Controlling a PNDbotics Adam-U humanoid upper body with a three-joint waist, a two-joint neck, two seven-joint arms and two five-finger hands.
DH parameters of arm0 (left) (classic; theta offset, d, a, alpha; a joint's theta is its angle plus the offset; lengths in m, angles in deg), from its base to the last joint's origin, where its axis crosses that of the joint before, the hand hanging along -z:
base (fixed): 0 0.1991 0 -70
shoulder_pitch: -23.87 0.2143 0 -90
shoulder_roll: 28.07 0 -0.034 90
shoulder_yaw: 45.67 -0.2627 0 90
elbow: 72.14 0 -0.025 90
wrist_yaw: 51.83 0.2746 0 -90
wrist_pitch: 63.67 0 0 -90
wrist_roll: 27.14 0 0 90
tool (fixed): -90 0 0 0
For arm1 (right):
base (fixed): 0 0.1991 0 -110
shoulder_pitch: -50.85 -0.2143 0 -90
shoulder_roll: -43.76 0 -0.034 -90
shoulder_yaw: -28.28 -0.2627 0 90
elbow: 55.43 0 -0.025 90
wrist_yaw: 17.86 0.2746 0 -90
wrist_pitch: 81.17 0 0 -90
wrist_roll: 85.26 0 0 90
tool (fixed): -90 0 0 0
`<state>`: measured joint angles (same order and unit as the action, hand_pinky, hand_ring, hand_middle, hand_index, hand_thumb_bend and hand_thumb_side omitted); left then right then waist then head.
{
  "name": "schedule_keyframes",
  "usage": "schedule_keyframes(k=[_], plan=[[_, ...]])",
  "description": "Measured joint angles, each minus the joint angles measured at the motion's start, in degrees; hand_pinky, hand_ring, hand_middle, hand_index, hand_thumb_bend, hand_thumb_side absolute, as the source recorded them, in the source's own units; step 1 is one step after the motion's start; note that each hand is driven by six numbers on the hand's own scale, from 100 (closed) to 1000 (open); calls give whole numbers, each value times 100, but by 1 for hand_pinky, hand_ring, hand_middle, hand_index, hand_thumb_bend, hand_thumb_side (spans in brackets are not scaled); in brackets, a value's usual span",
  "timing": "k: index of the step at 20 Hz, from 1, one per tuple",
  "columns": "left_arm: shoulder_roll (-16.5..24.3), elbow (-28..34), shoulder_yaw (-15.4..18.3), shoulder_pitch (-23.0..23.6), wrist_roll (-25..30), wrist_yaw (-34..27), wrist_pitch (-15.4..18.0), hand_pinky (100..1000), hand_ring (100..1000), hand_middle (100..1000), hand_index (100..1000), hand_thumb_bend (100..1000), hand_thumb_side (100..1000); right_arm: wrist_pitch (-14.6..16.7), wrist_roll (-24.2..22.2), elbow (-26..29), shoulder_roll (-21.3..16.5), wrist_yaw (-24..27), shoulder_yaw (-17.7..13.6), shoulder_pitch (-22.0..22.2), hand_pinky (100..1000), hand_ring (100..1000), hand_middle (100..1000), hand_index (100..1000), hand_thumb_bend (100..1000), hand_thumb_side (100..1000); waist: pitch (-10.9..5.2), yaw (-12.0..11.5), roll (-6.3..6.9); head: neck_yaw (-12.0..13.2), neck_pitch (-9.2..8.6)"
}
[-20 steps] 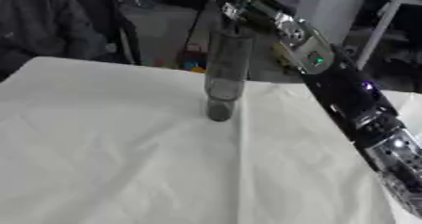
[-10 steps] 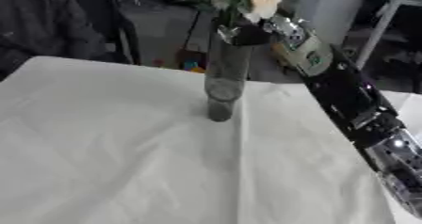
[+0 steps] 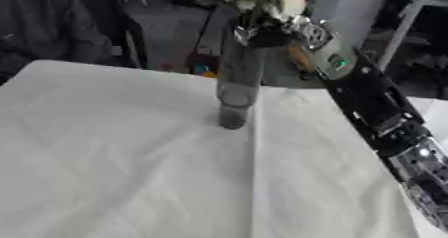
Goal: Arrange flowers into the vase.
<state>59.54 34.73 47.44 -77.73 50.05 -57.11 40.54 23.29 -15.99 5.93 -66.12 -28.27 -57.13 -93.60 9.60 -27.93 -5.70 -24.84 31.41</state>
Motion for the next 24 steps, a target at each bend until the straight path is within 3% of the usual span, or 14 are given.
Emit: schedule_keyframes(k=[2, 5, 9, 14, 18, 24], plan=[[0, 0, 0, 2, 0, 0, 0, 684, 623, 613, 815, 386, 163, -29, 54, 0, 0, 67, -3, 0, 445, 520, 385, 501, 100, 675, -7, -1, 0, 0, 0], [0, 0, 0, 4, 0, 0, 0, 684, 623, 613, 814, 387, 163, -23, 133, 1, -1, 96, -2, 0, 586, 658, 518, 589, 100, 741, -8, -3, 0, 1, 0], [0, 0, 1, 6, 0, 0, 0, 684, 623, 613, 814, 387, 164, 75, 177, 5, -2, -87, 1, 0, 818, 827, 675, 694, 100, 720, -9, -6, 0, 2, 0], [0, 0, 1, 8, 0, 0, 0, 684, 622, 613, 814, 387, 164, 175, 214, 6, -5, -304, 1, 0, 858, 852, 702, 703, 100, 715, -15, -8, 0, 3, 0], [0, -1, 2, 33, 0, 0, 0, 684, 622, 612, 814, 387, 164, 179, 189, 7, -23, -383, 1, -1, 896, 882, 742, 737, 100, 767, -46, 8, -1, 8, 0], [0, -1, 3, 47, 0, 11, 0, 684, 621, 612, 814, 387, 164, 105, 105, 7, -30, -531, -3, -1, 1000, 988, 859, 827, 100, 780, -50, 9, -1, 12, 0]])
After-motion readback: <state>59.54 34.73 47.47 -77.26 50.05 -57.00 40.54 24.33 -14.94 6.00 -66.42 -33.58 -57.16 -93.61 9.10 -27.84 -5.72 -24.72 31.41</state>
